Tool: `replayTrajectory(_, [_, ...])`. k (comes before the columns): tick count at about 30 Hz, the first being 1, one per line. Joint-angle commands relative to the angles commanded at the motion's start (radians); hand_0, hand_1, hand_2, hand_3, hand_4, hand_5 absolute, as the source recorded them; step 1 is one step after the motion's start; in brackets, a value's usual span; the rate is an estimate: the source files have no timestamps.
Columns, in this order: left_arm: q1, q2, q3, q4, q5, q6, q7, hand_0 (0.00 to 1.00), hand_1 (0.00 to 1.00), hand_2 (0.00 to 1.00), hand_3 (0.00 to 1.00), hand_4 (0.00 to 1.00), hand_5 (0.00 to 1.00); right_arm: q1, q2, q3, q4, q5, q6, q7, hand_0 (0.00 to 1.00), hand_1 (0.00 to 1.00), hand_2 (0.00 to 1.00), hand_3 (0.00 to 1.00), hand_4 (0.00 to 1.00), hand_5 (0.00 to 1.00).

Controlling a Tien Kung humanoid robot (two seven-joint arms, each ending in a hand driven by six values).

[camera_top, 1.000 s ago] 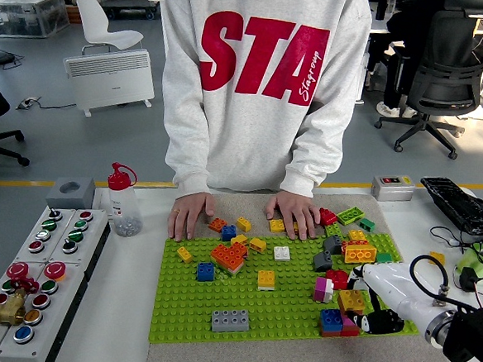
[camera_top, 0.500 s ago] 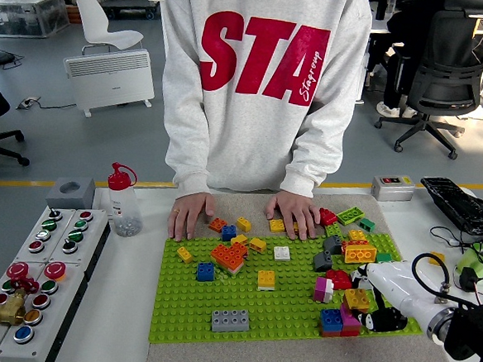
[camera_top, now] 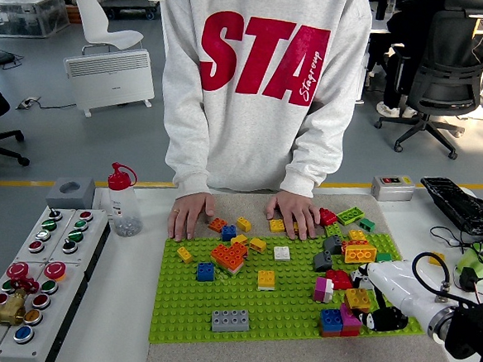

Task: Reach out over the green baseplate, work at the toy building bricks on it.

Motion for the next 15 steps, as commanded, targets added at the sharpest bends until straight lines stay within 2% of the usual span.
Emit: replayTrajectory(15, [-0.002,0.001,0.002,0.0,-0.002,-0.002,0.0,0.692,0.69,0.656,0.618,0.362,0.998,0.004,0.003,-0.009,-0.002,0.006,0.003,0.0,0.254,0.104,0.208,0.504,0.582,0.195])
